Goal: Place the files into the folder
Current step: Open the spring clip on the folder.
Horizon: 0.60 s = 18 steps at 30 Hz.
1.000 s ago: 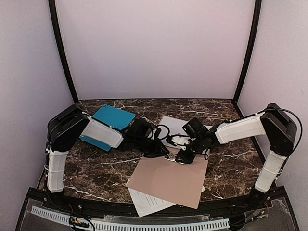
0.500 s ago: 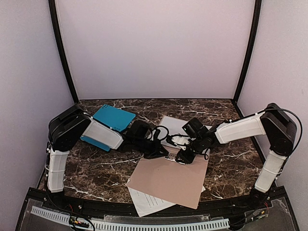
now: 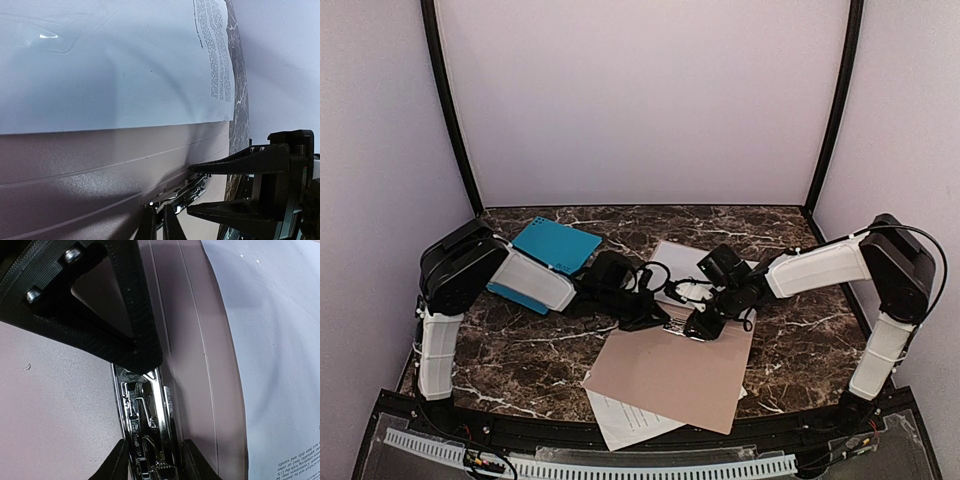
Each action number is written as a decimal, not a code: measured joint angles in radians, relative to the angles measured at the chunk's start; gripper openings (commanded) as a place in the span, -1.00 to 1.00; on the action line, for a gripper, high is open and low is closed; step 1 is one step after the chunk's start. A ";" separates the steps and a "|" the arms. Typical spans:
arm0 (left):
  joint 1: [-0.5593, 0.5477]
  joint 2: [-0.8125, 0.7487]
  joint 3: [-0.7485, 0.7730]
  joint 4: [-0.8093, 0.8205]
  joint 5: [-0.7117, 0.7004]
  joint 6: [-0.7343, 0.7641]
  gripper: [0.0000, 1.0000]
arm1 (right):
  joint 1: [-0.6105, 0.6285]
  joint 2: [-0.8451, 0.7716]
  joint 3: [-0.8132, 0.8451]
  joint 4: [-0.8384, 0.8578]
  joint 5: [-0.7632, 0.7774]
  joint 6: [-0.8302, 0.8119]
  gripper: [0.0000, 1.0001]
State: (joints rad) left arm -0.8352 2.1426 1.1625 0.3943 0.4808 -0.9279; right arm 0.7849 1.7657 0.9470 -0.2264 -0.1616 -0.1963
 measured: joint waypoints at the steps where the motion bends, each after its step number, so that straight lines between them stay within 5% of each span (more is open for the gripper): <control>1: 0.000 -0.001 0.002 -0.008 -0.002 0.000 -0.99 | 0.002 0.001 0.002 -0.002 0.002 0.000 -0.31; 18: 0.003 0.011 0.073 -0.158 0.016 -0.026 -0.99 | 0.022 0.029 0.045 -0.024 0.048 0.012 -0.37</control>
State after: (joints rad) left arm -0.8326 2.1536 1.2354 0.2359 0.4969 -0.9539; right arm 0.8070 1.7947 0.9916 -0.2501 -0.1135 -0.1841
